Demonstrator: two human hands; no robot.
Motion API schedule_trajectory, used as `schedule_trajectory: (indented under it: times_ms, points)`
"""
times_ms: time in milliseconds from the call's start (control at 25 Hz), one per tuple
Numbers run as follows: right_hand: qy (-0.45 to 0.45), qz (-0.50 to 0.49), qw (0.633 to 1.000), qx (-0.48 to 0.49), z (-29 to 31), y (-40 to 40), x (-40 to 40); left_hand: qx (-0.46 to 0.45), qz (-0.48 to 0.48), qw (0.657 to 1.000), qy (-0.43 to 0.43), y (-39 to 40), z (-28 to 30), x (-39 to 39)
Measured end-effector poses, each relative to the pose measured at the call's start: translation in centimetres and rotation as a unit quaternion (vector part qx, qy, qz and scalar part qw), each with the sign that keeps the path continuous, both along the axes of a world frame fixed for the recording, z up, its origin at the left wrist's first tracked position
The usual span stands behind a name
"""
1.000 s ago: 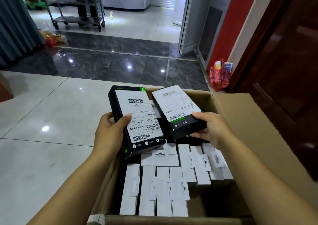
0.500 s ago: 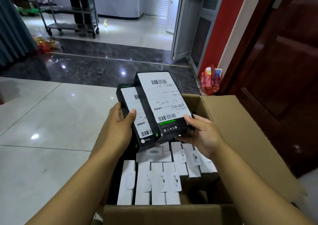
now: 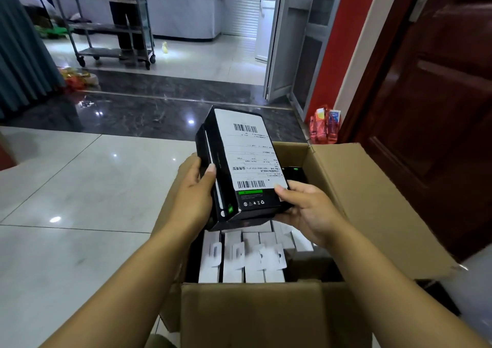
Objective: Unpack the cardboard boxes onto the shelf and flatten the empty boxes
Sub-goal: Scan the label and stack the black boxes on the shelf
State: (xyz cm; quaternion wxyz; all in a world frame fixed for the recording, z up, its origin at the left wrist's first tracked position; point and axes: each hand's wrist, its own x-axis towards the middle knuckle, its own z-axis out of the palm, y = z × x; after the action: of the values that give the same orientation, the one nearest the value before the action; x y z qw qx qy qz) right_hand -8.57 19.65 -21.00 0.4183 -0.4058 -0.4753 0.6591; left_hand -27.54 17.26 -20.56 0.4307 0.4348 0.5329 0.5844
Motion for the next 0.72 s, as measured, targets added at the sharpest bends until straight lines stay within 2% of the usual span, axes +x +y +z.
schedule_trajectory:
  times_ms: [240,440,720]
  points:
    - [-0.015,-0.023,1.000,0.008,-0.8,-3.1,-1.0,-0.011,-0.088,0.993,-0.074,-2.9,-0.5,-0.1]
    - [-0.030,-0.030,0.999,-0.016,0.3,-4.4,-1.5,-0.037,-0.094,0.991,-0.089,-3.1,0.5,-0.4]
    - [-0.042,-0.062,0.995,-0.069,6.3,-4.5,0.0,-0.095,-0.056,0.989,-0.093,-2.6,7.2,1.2]
